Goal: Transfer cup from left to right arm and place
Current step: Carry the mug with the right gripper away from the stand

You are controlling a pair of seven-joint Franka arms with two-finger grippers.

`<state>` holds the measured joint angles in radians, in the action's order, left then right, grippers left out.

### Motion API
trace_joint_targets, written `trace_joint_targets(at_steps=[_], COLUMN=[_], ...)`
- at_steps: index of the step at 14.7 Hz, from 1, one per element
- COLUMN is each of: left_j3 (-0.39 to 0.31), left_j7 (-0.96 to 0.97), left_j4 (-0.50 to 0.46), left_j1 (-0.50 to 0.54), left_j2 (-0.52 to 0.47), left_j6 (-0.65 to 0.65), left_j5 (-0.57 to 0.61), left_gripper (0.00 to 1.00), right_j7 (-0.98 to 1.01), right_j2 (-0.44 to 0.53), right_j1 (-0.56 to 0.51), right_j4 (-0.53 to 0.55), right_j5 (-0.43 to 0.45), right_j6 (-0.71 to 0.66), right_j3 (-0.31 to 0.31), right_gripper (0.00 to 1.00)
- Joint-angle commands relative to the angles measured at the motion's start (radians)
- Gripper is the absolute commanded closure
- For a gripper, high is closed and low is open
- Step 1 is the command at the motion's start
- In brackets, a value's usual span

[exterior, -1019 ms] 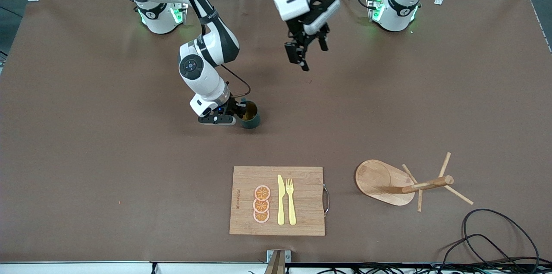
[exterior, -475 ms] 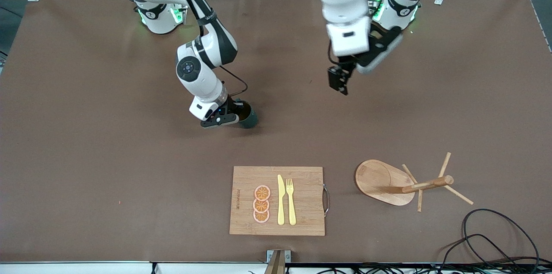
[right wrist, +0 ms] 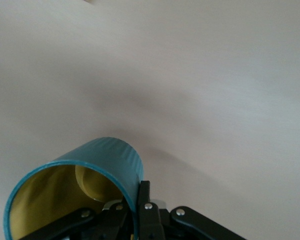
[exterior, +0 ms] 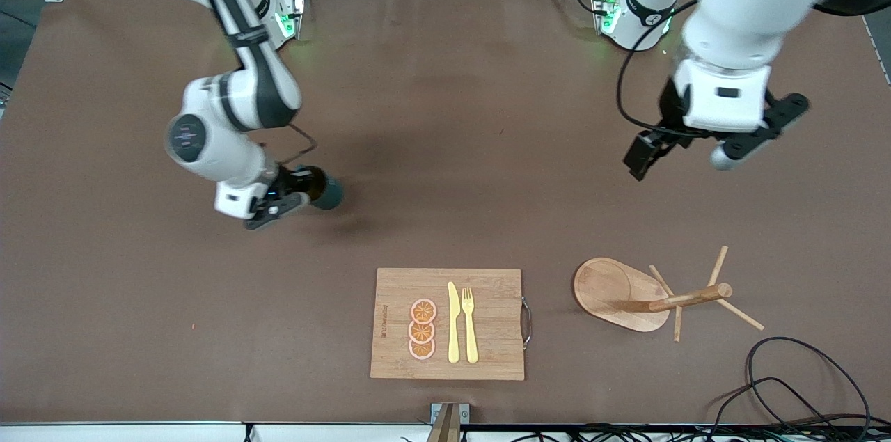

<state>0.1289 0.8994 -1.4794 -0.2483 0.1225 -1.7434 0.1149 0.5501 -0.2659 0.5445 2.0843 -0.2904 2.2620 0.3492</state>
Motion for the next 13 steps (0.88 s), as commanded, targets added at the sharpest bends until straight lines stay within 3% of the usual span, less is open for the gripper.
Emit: trace_joint_targets(at_steps=[1,3,6,8,13], left_j3=[0.015,0.009,0.003,0.003,-0.003], left_j7=[-0.214,-0.392,-0.606,-0.628,-0.722], left_j4=[0.018,0.011,0.007,-0.016,-0.105], left_j1=[0.082,0.148,0.201,0.202,0.190], left_j2=[-0.001,-0.035,-0.069,-0.092,-0.167], left_j6=[0.048,0.068,0.169,0.238,0.239], left_j5=[-0.069,-0.142,-0.141,-0.132,-0.113], left_gripper=[0.00,0.00,0.00,0.00,0.00], right_j7=[0.289,0.501,0.745,0.882,1.058], right_j2=[0.030,0.022,-0.004,-0.032,-0.091], right_j1=[-0.052,-0.127,-0.228,-0.267,-0.282], right_j4=[0.022,0.014,-0.006,-0.006,0.008], right_j5=[0.071,0.073,0.077,0.077,0.076], right_j6=[-0.016,-0.009,0.014,0.063,0.111], right_j3=[0.089,0.108,0.108,0.106,0.094], right_gripper=[1.00,1.00,0.99,0.99,0.98])
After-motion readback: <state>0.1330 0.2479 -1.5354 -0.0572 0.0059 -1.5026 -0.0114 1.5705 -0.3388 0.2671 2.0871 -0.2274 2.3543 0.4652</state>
